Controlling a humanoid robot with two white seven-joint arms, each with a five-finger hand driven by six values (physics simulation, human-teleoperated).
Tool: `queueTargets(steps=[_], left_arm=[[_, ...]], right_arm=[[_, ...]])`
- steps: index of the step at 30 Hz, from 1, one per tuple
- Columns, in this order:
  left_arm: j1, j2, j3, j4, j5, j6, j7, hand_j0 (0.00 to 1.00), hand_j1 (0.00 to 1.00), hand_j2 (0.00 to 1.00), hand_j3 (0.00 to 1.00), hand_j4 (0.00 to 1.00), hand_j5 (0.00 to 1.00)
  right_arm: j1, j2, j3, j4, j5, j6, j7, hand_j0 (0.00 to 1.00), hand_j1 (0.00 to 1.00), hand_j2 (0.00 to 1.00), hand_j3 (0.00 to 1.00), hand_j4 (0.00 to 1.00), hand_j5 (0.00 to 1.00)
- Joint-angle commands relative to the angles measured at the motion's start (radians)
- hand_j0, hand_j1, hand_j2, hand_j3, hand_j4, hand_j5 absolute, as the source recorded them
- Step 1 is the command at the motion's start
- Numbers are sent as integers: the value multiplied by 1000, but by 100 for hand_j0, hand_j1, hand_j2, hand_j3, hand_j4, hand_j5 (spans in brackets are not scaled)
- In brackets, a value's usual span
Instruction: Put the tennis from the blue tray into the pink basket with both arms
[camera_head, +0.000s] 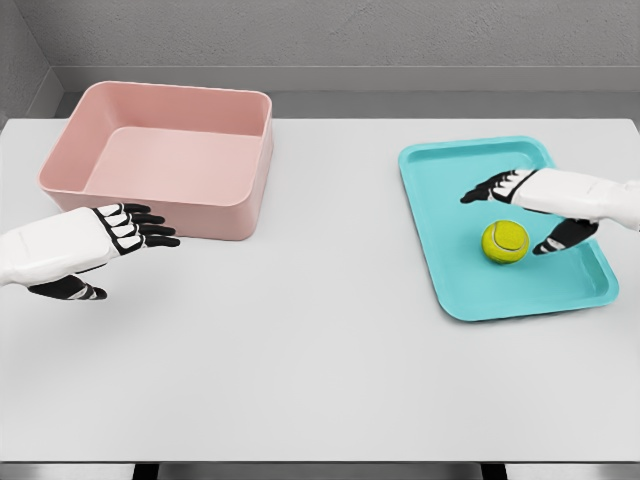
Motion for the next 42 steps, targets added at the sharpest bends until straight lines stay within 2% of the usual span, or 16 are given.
queueTargets(steps=[1, 14, 21, 27, 33, 42], left_arm=[[0, 1, 0, 0, 7, 1, 0, 100, 100, 100, 100, 100, 100], [0, 1, -2, 0, 5, 1, 0, 100, 100, 100, 100, 100, 100], [0, 0, -2, 0, 5, 1, 0, 100, 100, 100, 100, 100, 100], [0, -2, -2, 0, 5, 1, 0, 100, 100, 100, 100, 100, 100], [0, -2, -2, 0, 5, 1, 0, 100, 100, 100, 100, 100, 100], [0, -2, -2, -2, 7, 1, 0, 100, 100, 100, 100, 100, 100]], right_arm=[[0, 38, 5, 45, 26, 3, 6, 100, 100, 100, 100, 100, 100], [0, 44, 56, 100, 50, 3, 3, 100, 100, 100, 100, 100, 100], [-14, 80, 59, 152, 72, 3, 2, 100, 100, 100, 100, 100, 100], [-21, 103, 64, 161, 103, 3, 2, 100, 100, 100, 100, 100, 100], [-23, 101, 62, 172, 130, 3, 0, 87, 87, 87, 87, 87, 87], [-21, 100, 62, 170, 130, 3, -3, 76, 76, 76, 76, 76, 76]])
